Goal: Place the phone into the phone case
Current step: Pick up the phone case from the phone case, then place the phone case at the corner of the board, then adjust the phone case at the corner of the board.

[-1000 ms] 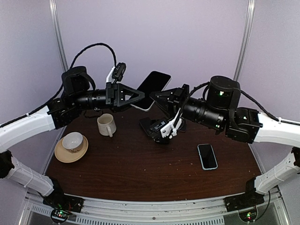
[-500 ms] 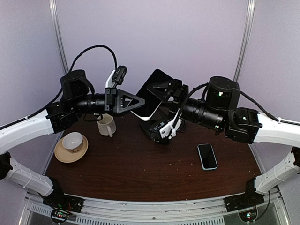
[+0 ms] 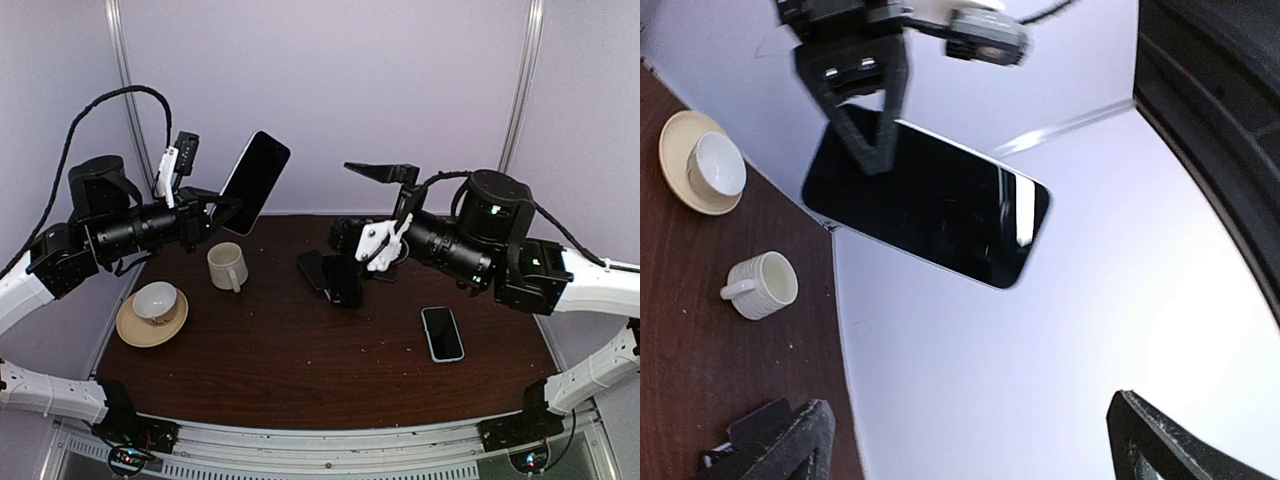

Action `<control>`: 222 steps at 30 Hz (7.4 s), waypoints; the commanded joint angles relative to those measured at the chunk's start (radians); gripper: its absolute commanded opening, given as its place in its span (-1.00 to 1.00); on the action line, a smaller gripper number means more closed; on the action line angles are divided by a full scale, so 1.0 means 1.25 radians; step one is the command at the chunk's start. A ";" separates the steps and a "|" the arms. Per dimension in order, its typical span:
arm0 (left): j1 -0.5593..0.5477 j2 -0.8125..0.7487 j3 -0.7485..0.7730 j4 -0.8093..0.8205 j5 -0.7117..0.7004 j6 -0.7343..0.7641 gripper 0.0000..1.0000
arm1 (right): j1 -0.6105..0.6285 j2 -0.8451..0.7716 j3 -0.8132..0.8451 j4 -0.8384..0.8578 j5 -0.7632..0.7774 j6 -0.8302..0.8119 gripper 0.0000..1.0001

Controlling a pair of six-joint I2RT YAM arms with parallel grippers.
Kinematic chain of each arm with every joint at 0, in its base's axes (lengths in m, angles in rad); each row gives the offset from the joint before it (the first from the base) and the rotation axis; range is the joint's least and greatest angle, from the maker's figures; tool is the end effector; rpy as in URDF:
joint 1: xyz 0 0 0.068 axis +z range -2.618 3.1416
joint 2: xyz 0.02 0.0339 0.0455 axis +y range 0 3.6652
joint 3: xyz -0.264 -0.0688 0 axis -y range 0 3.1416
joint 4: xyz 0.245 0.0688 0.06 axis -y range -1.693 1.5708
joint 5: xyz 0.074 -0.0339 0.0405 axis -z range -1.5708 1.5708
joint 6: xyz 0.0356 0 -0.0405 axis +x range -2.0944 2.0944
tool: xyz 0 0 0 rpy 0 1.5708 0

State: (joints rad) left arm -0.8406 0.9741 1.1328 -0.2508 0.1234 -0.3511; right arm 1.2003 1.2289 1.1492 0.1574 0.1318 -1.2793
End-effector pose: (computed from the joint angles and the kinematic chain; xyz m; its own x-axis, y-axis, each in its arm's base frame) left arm 0.1388 -0.1616 0.4198 -0.3400 -0.1319 -0.9311 0.7499 0.5594 -0.3531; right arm 0.1092 0.2681 0.4110 0.8477 -0.4400 -0.2963 -0.2250 0.2076 -0.9520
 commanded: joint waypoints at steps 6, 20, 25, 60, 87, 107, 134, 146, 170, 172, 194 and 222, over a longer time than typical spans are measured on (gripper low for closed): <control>0.002 -0.065 -0.104 0.019 -0.254 0.255 -1.00 | -0.017 -0.001 -0.009 0.049 0.172 0.563 0.99; 0.017 -0.062 -0.201 0.063 -0.279 0.307 -1.00 | -0.208 0.265 0.257 -0.609 0.291 1.408 0.32; 0.017 -0.075 -0.213 0.072 -0.273 0.312 -1.00 | -0.284 0.393 0.251 -0.613 0.080 1.509 0.12; 0.017 -0.072 -0.226 0.081 -0.270 0.320 -1.00 | -0.375 0.705 0.344 -0.582 -0.035 1.487 -0.76; 0.017 -0.072 -0.226 0.083 -0.283 0.324 -1.00 | -0.159 0.428 0.263 -0.909 -0.157 0.925 -1.00; 0.020 -0.047 -0.227 0.082 -0.292 0.331 -1.00 | -0.024 0.572 0.248 -0.869 -0.012 0.688 -0.84; 0.021 -0.037 -0.228 0.082 -0.285 0.331 -1.00 | 0.135 0.382 0.017 -0.773 -0.103 1.616 -1.00; 0.022 -0.026 -0.229 0.080 -0.291 0.340 -1.00 | 0.175 0.375 -0.113 -0.666 -0.092 1.858 -1.00; 0.027 -0.015 -0.229 0.076 -0.280 0.331 -1.00 | 0.059 0.383 -0.189 -0.544 0.113 1.968 -1.00; 0.027 -0.012 -0.230 0.077 -0.278 0.332 -1.00 | 0.026 0.383 -0.189 -0.536 0.129 1.927 -1.00; 0.033 -0.033 -0.234 0.082 -0.298 0.362 -1.00 | -0.109 0.471 0.051 -0.502 0.141 1.515 -1.00; 0.040 -0.032 -0.231 0.081 -0.292 0.356 -1.00 | 0.086 0.460 -0.039 -0.673 -0.057 1.669 -1.00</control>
State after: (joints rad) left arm -0.7982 0.9543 0.8391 -0.2550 -0.2428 0.0891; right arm 1.3006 1.8671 1.1595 -0.5121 0.0574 0.7803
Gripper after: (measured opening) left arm 0.086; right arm 0.002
